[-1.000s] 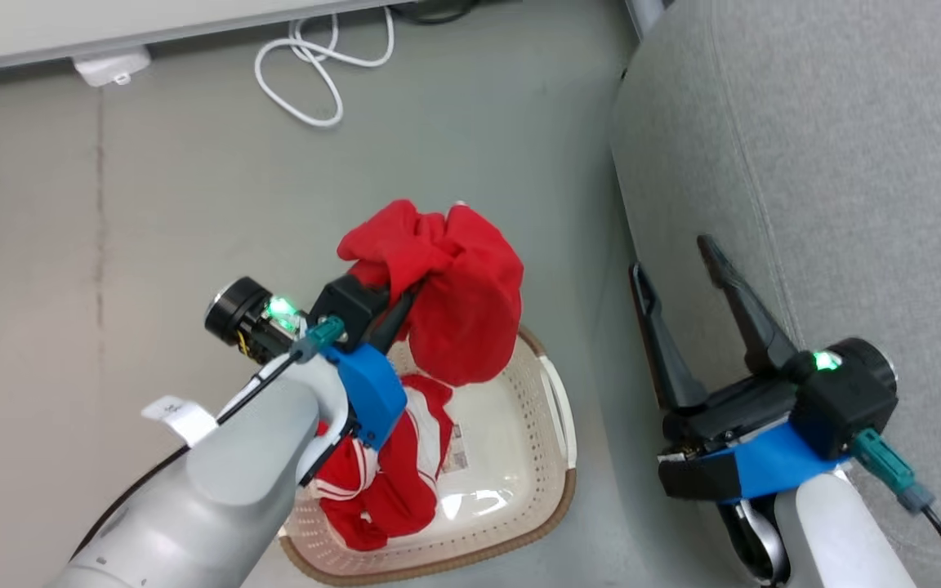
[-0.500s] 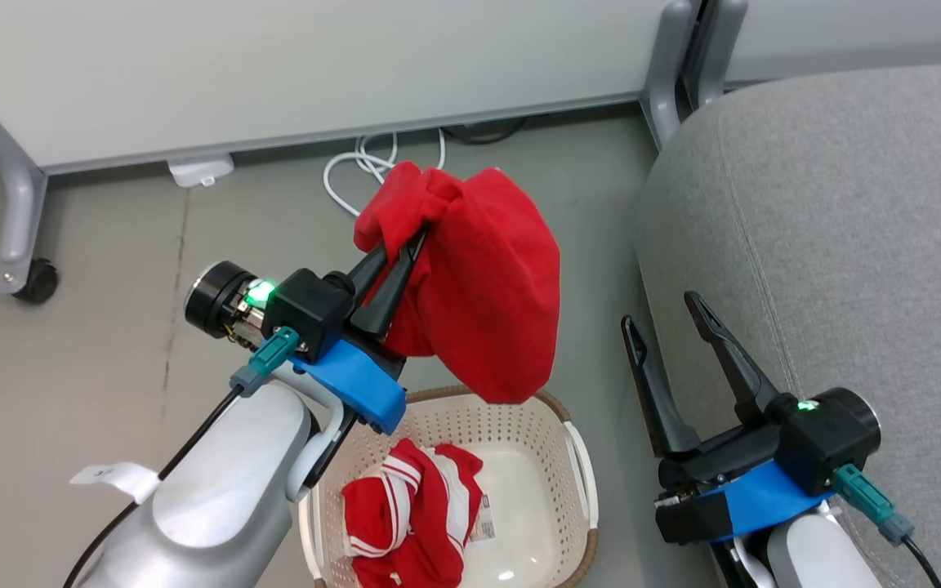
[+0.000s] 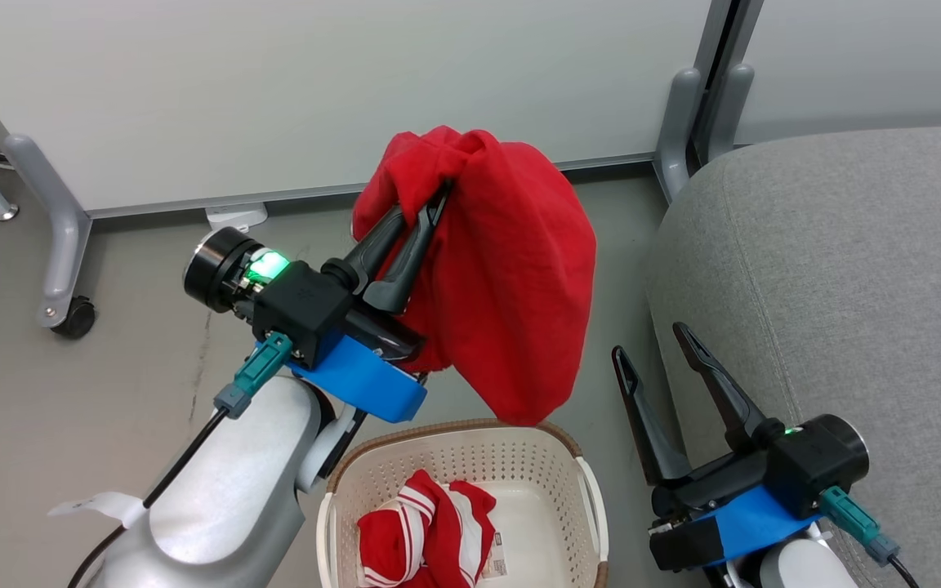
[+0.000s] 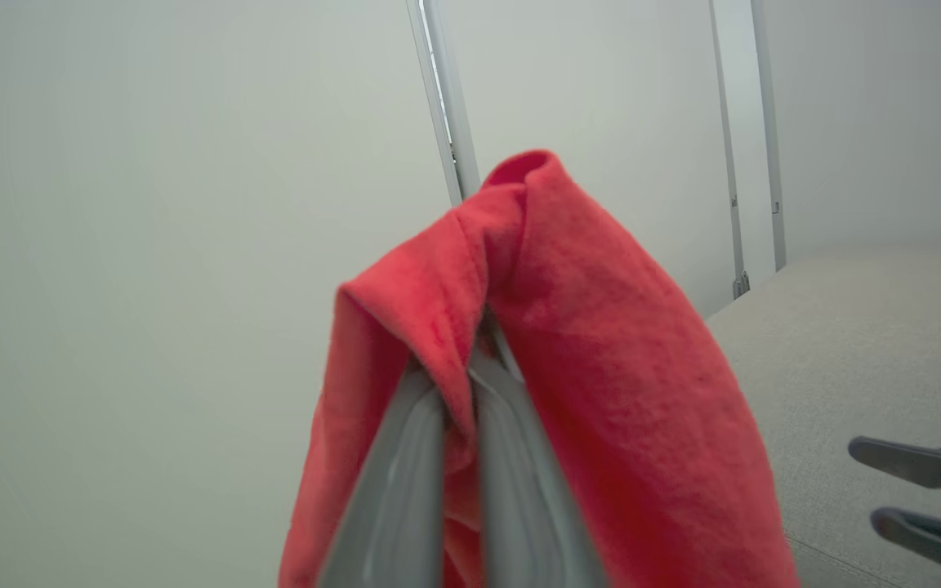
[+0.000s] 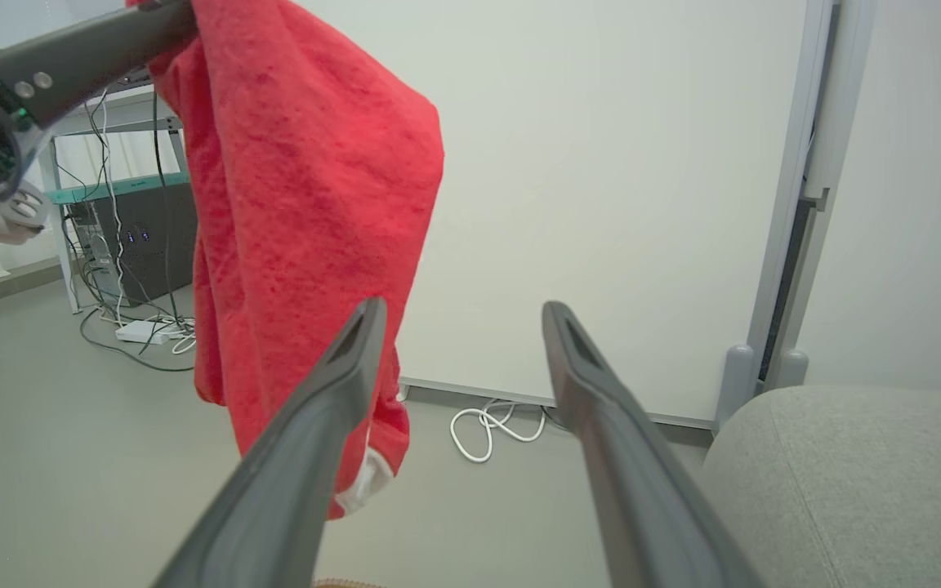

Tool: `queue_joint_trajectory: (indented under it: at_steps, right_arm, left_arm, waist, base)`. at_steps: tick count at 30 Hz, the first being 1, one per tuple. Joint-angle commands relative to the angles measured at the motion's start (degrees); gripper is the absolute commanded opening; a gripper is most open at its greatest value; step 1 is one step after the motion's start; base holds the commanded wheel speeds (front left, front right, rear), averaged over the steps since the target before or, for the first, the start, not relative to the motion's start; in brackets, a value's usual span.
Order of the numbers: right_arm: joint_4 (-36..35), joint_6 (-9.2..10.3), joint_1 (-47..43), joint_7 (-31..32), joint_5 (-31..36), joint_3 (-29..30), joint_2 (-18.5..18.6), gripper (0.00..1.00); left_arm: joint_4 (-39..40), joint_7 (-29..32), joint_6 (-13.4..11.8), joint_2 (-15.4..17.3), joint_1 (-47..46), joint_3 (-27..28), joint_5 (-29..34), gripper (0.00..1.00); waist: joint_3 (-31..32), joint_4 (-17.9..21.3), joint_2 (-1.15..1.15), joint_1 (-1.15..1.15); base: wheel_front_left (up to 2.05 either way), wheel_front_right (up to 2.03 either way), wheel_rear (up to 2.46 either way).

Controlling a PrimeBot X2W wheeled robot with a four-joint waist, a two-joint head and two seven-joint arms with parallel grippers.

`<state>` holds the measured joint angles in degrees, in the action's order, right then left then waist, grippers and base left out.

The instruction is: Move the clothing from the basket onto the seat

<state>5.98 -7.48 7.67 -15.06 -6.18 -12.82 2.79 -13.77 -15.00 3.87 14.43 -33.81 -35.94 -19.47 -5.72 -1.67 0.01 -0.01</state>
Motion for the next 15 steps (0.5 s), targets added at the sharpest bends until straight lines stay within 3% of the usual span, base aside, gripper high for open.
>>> queue_joint_trajectory:
  at_steps: [1,15]
  right_arm:
    - [0.1,-0.03,-0.9,-0.2,0.1,-0.1,0.2,1.00]
    - [2.5,-0.02,1.5,-0.2,0.2,-3.5,0.6,1.00]
  left_arm:
    - [0.4,-0.3,-0.1,0.0,0.9,0.3,0.3,0.00]
    - [2.2,-0.3,0.6,-1.3,0.6,-0.8,1.5,0.00]
  waist:
    - [0.1,-0.1,-0.01,0.01]
    - [0.5,-1.4,-0.01,0.01]
  base:
    - [0.00,0.00,0.00]
    - [0.00,0.00,0.00]
